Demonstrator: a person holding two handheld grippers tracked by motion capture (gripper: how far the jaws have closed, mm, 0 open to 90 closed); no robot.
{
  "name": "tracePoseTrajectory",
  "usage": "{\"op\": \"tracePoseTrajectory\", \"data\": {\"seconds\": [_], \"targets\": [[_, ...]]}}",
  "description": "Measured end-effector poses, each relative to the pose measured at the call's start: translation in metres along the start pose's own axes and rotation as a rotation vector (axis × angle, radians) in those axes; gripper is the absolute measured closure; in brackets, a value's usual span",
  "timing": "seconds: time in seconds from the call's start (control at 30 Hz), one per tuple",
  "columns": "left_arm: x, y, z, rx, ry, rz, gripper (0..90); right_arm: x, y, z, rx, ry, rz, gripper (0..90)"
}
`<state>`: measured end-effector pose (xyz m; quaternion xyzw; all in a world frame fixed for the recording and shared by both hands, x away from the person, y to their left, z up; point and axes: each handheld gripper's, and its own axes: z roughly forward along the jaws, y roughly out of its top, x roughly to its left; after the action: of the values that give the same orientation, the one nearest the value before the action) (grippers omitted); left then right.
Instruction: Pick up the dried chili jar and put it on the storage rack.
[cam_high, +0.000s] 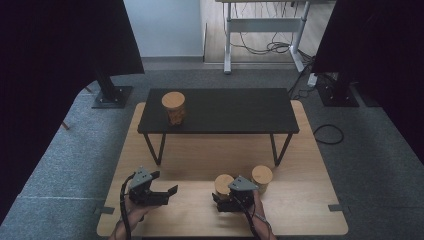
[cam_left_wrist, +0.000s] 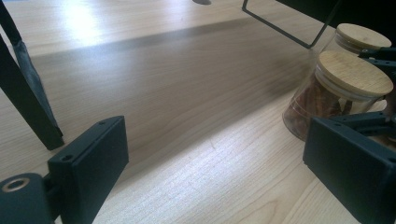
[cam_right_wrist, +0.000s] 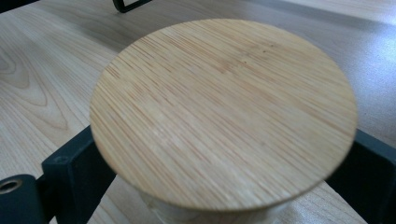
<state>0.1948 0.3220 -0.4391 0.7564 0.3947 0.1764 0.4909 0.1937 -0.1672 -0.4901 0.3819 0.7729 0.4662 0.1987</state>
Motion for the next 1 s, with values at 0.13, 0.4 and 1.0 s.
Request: {"op": "tracePoseTrajectory", "data": {"seconds": [0.13,0.4,1.0], "targets": [[0.001,0.0,0.0,0.002,-0.003,-0.001,6.2,0.001,0.003,0.003,0.008,-0.002,-0.001,6.5],[0.001,0.0,0.0,0.001,-0.005,-0.003,6.3,0.003,0.008,0.008,0.03,-0.007,-0.013,14.5],[0.0,0.0,0.002,0.006,-0.004,0.0,6.4,0.008,0.008,0.012,0.039,-0.027,-0.043,25.0]]}}
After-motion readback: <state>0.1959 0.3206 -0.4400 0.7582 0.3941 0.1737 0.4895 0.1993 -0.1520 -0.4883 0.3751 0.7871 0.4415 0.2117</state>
